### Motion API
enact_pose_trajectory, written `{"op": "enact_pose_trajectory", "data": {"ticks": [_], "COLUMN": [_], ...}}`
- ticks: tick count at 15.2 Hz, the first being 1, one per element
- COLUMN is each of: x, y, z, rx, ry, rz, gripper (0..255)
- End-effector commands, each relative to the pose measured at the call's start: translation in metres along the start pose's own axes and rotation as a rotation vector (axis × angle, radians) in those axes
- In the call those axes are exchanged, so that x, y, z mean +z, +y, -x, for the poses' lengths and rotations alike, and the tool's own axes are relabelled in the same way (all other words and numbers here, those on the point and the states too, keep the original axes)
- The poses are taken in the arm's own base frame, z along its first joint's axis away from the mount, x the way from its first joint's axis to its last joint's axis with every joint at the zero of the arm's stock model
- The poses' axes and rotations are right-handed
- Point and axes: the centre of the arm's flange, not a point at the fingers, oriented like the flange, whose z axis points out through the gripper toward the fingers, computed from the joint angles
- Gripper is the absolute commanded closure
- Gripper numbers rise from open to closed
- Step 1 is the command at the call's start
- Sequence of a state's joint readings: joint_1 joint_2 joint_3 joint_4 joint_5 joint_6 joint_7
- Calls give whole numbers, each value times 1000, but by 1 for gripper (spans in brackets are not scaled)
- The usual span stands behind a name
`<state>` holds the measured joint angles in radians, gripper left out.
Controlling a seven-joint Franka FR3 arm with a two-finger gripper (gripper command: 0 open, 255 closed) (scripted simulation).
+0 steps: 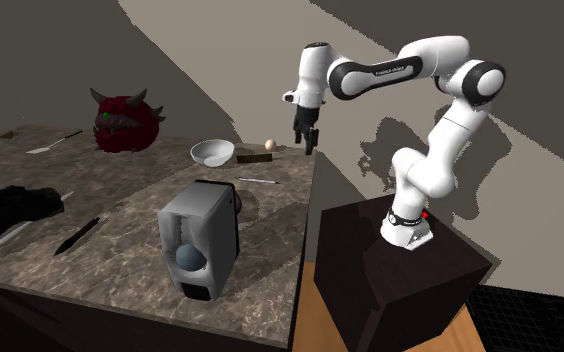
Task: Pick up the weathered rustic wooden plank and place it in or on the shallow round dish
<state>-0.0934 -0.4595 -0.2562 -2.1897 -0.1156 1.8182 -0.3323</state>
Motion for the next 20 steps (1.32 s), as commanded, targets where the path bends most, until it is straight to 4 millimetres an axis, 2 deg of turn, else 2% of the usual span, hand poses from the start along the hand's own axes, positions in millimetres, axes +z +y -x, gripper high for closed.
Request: {"op": "enact_pose_trajectory", "data": {"ticks": [1, 10, 19, 20], "x": [12, 65, 122, 124], "y": [24, 130, 238, 243], "z": [-7, -34, -51, -52], "rx": [20, 106, 193, 196], "ry": [-7, -37, -67, -69], "rz": [-3, -24, -44, -45], "gripper": [0, 0, 0, 0]}}
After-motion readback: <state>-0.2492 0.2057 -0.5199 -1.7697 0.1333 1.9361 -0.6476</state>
